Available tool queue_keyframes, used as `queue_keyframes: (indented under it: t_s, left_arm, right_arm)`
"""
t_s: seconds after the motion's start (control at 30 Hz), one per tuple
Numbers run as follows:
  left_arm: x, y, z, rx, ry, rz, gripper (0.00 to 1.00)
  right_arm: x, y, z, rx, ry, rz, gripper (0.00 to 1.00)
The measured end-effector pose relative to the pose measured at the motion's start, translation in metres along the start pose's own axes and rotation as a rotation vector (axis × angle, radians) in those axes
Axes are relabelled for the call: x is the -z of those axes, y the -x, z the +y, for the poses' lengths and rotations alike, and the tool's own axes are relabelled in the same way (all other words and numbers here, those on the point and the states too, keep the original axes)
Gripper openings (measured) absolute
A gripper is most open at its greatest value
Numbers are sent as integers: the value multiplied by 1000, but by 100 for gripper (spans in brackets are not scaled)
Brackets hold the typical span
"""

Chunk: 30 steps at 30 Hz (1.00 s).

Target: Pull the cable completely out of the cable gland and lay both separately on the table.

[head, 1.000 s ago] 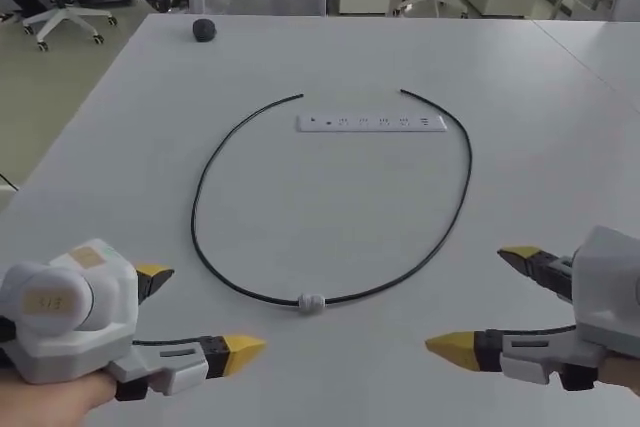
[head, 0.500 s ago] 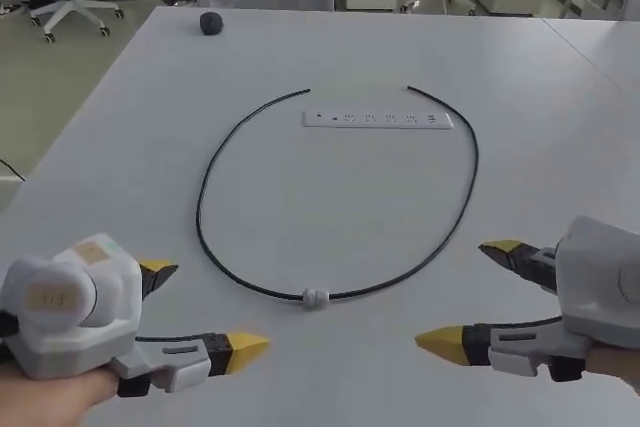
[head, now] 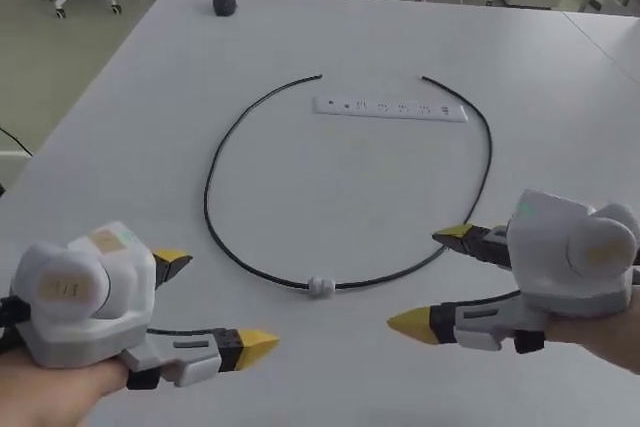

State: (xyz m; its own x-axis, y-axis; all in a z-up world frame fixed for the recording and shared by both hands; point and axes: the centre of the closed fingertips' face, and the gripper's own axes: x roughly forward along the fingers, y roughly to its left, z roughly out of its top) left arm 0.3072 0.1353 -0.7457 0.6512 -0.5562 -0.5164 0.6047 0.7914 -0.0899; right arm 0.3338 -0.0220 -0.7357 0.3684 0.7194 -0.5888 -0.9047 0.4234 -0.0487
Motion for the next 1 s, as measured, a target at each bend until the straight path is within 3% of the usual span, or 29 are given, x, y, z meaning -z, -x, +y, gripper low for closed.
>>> queue_keyframes:
  t_s: [0.73,1.0]
  left_arm:
    - [-1,-2,-6,15,-6,-12,86]
    - [-1,-2,-8,17,-13,-14,87]
  right_arm:
    - [2,-56,20,-151,112,121,48]
    - [5,-75,21,-181,152,165,39]
